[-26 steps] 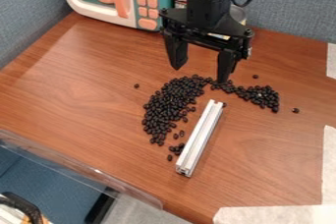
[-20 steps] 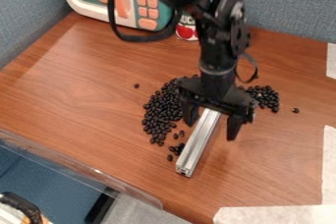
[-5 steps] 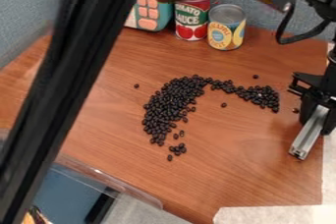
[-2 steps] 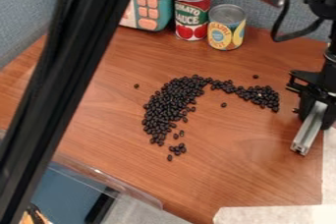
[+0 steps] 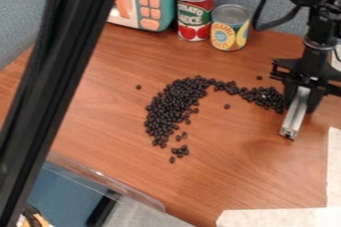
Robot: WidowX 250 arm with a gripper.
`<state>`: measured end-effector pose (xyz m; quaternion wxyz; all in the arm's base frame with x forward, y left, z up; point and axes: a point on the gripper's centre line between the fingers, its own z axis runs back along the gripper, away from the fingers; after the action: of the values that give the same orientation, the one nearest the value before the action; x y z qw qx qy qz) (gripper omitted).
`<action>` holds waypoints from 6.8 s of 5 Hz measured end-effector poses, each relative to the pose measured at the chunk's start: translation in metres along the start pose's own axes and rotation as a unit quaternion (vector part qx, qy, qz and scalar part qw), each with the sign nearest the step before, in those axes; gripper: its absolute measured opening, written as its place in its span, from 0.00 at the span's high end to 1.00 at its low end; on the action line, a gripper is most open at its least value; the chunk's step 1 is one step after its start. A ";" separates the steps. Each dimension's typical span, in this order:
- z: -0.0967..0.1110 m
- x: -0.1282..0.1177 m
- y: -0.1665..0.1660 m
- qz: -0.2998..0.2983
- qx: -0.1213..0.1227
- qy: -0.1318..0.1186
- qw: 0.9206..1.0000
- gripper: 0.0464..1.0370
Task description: Sweep into pile
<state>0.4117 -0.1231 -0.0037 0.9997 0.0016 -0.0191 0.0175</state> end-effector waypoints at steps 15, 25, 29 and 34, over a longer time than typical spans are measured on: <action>0.031 -0.049 -0.119 -0.092 -0.022 -0.017 0.995 0.66; 0.042 -0.102 0.069 0.026 0.050 0.021 0.998 0.66; 0.011 -0.153 0.071 -0.181 -0.007 0.029 0.983 0.66; -0.002 -0.111 0.086 -0.280 -0.010 0.032 0.960 0.66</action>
<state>0.2980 -0.0415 -0.0101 0.9647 -0.0034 0.0135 -0.2629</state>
